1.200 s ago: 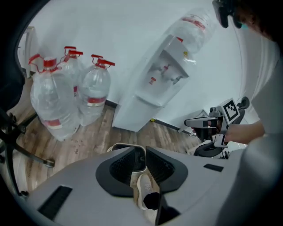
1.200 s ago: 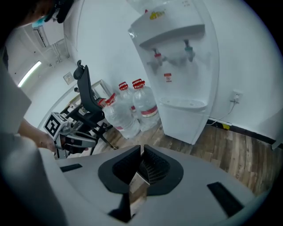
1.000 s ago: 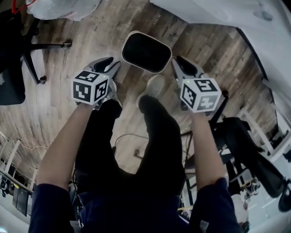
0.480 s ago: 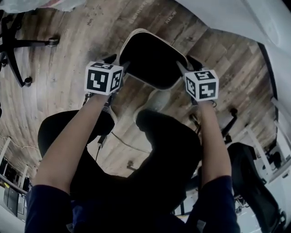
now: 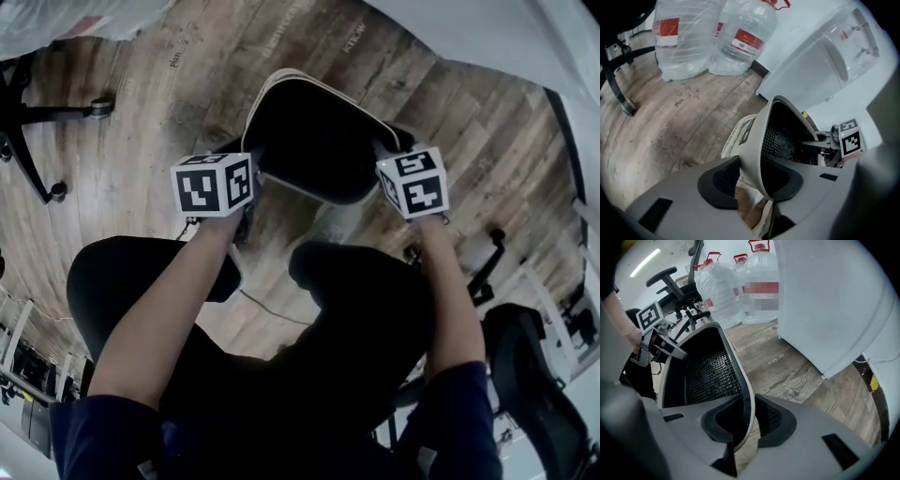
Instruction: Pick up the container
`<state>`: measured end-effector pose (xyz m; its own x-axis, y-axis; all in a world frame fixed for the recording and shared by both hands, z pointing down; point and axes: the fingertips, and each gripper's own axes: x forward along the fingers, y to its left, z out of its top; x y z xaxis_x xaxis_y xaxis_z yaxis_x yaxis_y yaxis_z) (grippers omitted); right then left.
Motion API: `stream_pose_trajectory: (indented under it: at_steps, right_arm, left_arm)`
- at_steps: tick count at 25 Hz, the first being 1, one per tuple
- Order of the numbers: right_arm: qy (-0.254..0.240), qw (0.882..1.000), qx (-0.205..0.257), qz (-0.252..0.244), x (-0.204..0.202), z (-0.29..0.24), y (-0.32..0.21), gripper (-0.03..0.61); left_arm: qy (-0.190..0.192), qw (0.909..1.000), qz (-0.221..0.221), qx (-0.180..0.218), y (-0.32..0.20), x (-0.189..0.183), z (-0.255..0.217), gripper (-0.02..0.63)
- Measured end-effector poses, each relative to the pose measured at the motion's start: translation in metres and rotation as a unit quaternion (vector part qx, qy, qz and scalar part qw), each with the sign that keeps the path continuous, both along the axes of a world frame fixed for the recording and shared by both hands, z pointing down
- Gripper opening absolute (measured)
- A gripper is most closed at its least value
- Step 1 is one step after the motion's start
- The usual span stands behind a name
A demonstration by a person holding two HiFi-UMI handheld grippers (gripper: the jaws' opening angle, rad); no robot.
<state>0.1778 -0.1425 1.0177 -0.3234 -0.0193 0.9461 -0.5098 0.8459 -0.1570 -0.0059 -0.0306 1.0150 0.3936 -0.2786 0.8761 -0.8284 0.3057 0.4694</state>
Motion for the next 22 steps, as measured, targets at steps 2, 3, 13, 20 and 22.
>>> stream_pose_trajectory:
  at_steps: [2, 3, 13, 20, 22]
  right_arm:
    - [0.014, 1.0, 0.012, 0.005, 0.0, 0.0, -0.001, 0.063]
    - [0.02, 1.0, 0.018, 0.003, -0.001, -0.001, -0.001, 0.057]
    - [0.022, 0.998, 0.035, 0.039, -0.01, -0.053, 0.002, 0.051]
    - [0.025, 0.998, 0.045, 0.036, -0.017, -0.193, 0.017, 0.051]
    - [0.024, 0.998, 0.049, 0.034, -0.022, -0.239, 0.017, 0.051]
  left_arm:
    - [-0.001, 0.9999, -0.01, -0.004, -0.001, -0.001, 0.0, 0.144]
    - [-0.004, 0.9999, -0.01, -0.004, -0.002, -0.001, -0.001, 0.136]
    - [-0.029, 0.9995, 0.015, -0.001, -0.018, -0.022, -0.051, 0.11]
    - [-0.022, 0.9994, 0.026, 0.002, 0.0, -0.027, -0.185, 0.112]
    - [-0.022, 0.9994, 0.024, 0.01, 0.0, -0.032, -0.231, 0.112]
